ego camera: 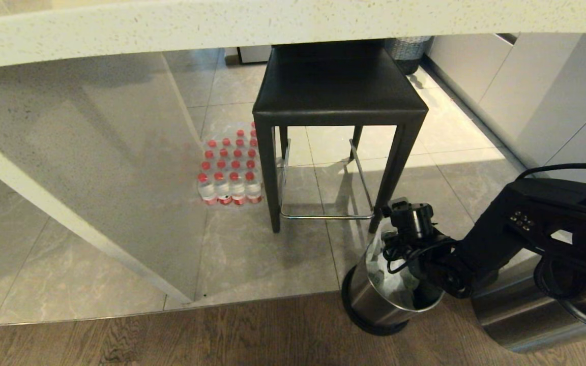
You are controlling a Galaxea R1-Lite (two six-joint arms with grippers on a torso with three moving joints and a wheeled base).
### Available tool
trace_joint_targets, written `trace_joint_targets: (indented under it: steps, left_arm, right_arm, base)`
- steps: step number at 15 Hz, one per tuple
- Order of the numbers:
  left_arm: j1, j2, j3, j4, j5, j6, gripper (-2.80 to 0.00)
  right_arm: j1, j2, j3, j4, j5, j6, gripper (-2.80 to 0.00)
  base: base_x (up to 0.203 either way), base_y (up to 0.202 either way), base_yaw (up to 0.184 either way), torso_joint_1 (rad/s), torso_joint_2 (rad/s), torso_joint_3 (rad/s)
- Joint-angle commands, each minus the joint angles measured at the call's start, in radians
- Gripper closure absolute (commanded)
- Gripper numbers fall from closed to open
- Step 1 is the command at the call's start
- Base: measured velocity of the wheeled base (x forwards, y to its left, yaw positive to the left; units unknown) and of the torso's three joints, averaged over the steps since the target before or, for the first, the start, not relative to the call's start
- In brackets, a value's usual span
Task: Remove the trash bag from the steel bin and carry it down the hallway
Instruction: Pick up the trash bag
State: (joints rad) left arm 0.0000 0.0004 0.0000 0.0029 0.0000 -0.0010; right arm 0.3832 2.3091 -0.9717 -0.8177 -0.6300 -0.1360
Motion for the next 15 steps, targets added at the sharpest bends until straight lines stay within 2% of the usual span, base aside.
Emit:
trace_joint_targets:
  steps: [1, 3, 4, 10, 15]
  left_arm:
    - [0.000, 0.000, 0.000, 0.000, 0.000, -0.001, 0.00]
    - [0.000, 0.000, 0.000, 0.000, 0.000, -0.001, 0.00]
    - [0.000, 0.000, 0.000, 0.000, 0.000, -0.001, 0.00]
    - [0.000, 0.000, 0.000, 0.000, 0.000, -0.001, 0.00]
    - [0.000, 0.000, 0.000, 0.000, 0.000, -0.001, 0.00]
  right_arm:
    - [0.002, 0.003, 0.001, -0.005, -0.004, -0.002, 0.00]
    - [0.002, 0.006, 0.001, -0.008, 0.000, -0.001, 0.00]
    - [0.000, 0.006, -0.003, -0.009, 0.004, -0.002, -2.80]
    - [-0.015, 0.026, -0.009, -0.049, 0.009, 0.006, -2.80]
    - [-0.047, 0.074, -0.089, -0.062, 0.041, 0.004, -2.80]
  base:
    - [0.000, 0.000, 0.000, 0.000, 0.00, 0.000]
    - [0.000, 0.000, 0.000, 0.000, 0.00, 0.000]
    - [0.000, 0.000, 0.000, 0.000, 0.00, 0.000]
    - [0.000, 0.000, 0.000, 0.000, 0.00, 0.000]
    - [0.000, 0.000, 0.000, 0.000, 0.00, 0.000]
